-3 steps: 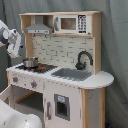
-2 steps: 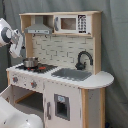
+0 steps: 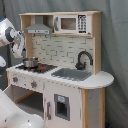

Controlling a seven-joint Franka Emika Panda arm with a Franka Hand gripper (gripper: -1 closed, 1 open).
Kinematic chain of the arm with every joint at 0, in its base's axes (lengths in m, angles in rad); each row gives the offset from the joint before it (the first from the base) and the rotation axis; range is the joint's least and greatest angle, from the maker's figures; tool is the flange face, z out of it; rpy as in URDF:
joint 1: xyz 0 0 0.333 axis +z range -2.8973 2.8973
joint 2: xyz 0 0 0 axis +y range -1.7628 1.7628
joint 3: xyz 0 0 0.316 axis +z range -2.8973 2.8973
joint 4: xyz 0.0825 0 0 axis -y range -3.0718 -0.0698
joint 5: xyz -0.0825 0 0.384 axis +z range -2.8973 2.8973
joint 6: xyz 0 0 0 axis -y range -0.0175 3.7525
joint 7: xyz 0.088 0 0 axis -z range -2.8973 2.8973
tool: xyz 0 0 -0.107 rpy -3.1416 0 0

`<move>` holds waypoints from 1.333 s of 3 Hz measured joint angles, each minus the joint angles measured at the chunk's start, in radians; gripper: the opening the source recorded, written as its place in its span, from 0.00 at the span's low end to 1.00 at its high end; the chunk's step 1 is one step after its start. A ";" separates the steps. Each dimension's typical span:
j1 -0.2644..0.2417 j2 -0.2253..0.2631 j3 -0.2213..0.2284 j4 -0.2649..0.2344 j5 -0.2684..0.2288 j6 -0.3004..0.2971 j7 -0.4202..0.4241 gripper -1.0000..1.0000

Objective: Play with the kitchen

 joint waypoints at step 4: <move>-0.263 0.024 0.254 0.188 0.001 -0.124 -0.094 1.00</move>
